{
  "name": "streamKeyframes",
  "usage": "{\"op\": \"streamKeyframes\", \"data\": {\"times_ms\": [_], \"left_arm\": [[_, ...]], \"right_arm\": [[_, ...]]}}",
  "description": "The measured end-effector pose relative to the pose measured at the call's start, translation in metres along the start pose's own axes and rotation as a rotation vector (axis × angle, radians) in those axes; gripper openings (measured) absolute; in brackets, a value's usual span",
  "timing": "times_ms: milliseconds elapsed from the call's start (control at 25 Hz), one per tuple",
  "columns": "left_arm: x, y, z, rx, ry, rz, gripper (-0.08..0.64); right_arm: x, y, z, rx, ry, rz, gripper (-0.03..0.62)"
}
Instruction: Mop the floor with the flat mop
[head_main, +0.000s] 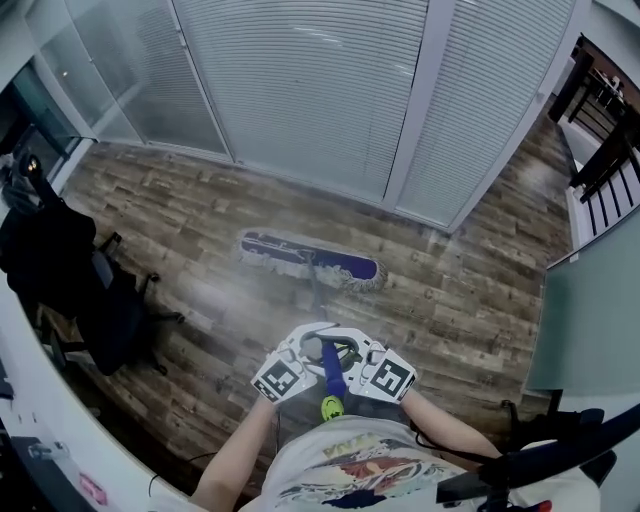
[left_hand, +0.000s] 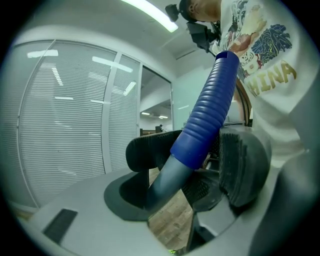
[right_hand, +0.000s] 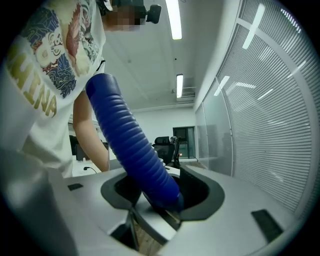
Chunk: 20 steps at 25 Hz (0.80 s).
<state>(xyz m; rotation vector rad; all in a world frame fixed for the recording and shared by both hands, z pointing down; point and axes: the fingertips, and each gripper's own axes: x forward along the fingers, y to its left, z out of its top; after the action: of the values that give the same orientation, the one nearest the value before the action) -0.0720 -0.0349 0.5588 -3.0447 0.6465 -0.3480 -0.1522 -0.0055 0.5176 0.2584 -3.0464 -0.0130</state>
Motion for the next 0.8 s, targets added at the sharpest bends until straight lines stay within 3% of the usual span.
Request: {"op": "streamKeyframes", "data": {"times_ms": [520,640,800], "left_arm": [[0.120,0.237,0.006,-0.002,0.041,0.011,0.190],[0.140,0.271,0.001,-0.023,0.058,0.010,0.198],[0.153,0.286,0.003,-0.030,0.071,0.000,0.201]], "right_arm": [[0.029,-0.266,-0.005,0.069,-0.026,-0.029,0.222],[0.032,-0.306,-0.012,0.103,-0.023,-0.052,0.218],[0.029,-0.327,-0.012,0.113,-0.035,-0.057,0.218]]}}
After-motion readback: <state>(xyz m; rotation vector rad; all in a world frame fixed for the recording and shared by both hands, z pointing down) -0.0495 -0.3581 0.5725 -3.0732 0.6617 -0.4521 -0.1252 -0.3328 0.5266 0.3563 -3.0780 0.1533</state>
